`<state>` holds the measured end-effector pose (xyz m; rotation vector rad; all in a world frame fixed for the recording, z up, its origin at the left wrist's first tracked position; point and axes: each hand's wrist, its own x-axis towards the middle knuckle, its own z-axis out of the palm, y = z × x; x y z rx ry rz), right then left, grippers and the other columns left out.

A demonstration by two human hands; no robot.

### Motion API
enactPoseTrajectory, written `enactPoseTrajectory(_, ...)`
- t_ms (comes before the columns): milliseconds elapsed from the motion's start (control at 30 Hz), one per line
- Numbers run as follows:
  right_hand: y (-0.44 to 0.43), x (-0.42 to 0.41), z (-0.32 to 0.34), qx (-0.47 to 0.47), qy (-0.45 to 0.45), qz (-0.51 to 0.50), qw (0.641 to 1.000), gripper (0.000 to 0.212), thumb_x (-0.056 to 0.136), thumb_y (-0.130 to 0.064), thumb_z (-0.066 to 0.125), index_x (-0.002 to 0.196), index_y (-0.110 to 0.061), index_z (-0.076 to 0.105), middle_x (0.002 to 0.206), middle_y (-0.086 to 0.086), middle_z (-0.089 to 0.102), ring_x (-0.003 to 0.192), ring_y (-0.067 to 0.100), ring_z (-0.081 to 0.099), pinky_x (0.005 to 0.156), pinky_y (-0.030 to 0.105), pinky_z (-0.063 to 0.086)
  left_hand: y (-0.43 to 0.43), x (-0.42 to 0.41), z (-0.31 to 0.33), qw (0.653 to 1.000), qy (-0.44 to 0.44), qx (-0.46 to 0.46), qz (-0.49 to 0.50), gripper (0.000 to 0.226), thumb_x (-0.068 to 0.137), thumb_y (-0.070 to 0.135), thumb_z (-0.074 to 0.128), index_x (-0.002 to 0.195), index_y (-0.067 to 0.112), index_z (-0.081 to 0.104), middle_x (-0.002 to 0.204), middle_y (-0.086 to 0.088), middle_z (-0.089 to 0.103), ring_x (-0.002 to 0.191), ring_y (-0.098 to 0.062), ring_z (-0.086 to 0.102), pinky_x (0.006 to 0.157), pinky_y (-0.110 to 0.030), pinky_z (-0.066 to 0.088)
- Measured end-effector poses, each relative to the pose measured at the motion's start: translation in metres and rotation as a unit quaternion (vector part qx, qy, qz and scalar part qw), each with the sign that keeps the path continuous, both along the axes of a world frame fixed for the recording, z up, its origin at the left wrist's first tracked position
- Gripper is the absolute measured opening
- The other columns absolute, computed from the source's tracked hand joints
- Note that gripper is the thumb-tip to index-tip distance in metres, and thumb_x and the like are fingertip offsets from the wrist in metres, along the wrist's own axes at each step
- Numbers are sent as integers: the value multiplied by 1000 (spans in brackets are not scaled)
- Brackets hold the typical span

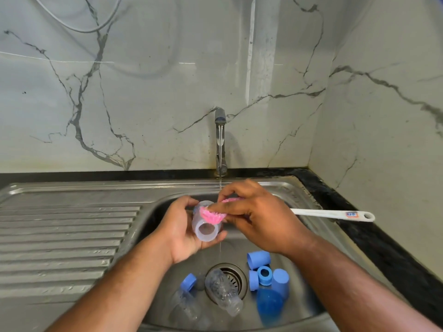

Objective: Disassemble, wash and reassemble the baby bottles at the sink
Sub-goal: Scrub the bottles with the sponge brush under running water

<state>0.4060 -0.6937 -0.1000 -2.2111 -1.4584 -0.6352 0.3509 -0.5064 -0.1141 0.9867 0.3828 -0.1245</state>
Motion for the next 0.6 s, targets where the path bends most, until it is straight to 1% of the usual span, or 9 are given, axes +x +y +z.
enactPoseTrajectory(33,-3,3,1,5,3,-4,1000,36,94,-25,65,126,-42,70,119,-15,59,107,13,52,67,41,54,1,0,1,1000,-9,0,2,34,98,29,49,107,-1,63,87,-24,71,73,-34,69,57,-48,62)
enactPoseTrajectory(100,-6,6,3,19,3,-9,1000,38,93,-20,68,125,-41,70,119,-14,60,103,12,51,66,42,53,3,-2,4,1000,-21,16,5,33,97,25,59,112,-4,64,94,-26,72,74,-35,73,58,-51,63)
enactPoseTrajectory(167,-4,4,5,19,-6,-9,1000,39,92,-19,66,124,-41,70,120,-14,60,103,12,51,64,42,53,0,-3,3,999,-28,46,0,31,90,25,66,107,-1,68,89,-23,73,71,-31,74,55,-46,63)
enactPoseTrajectory(233,2,-5,5,0,-23,7,1000,37,91,-21,61,121,-40,72,122,-13,59,106,13,51,62,40,54,-7,-5,-1,995,-40,94,-15,21,93,23,63,102,5,69,83,-18,74,70,-28,73,55,-42,63)
enactPoseTrajectory(300,8,-14,3,-24,-26,43,998,39,90,-18,62,120,-40,73,122,-14,59,108,14,51,62,40,54,-14,-6,-6,990,-45,132,-31,12,97,16,60,96,6,67,78,-15,73,67,-26,73,55,-39,62)
enactPoseTrajectory(367,10,-18,4,-37,-20,63,997,44,90,-14,63,123,-41,71,122,-14,59,109,14,51,66,40,54,-17,-8,-7,987,-48,147,-48,8,88,13,65,90,5,65,73,-14,72,63,-24,72,53,-37,62)
enactPoseTrajectory(433,6,-12,5,-22,-18,50,998,44,90,-12,65,123,-39,72,122,-13,60,107,14,52,66,41,54,-15,-6,-6,985,-36,160,-48,19,82,22,69,91,6,66,73,-12,73,61,-22,72,51,-32,61)
enactPoseTrajectory(500,-2,-1,8,4,-14,27,1000,42,90,-13,66,123,-38,72,120,-13,60,103,14,51,65,43,53,-14,-4,-5,987,-11,155,-29,29,91,37,65,96,9,68,73,-9,73,56,-17,69,44,-25,55)
enactPoseTrajectory(600,-11,5,11,20,9,13,1000,41,95,-20,64,129,-41,68,120,-14,59,103,9,49,72,37,52,-12,0,-5,991,11,137,-3,52,88,55,61,107,8,72,75,-6,70,52,-13,59,34,-17,42)
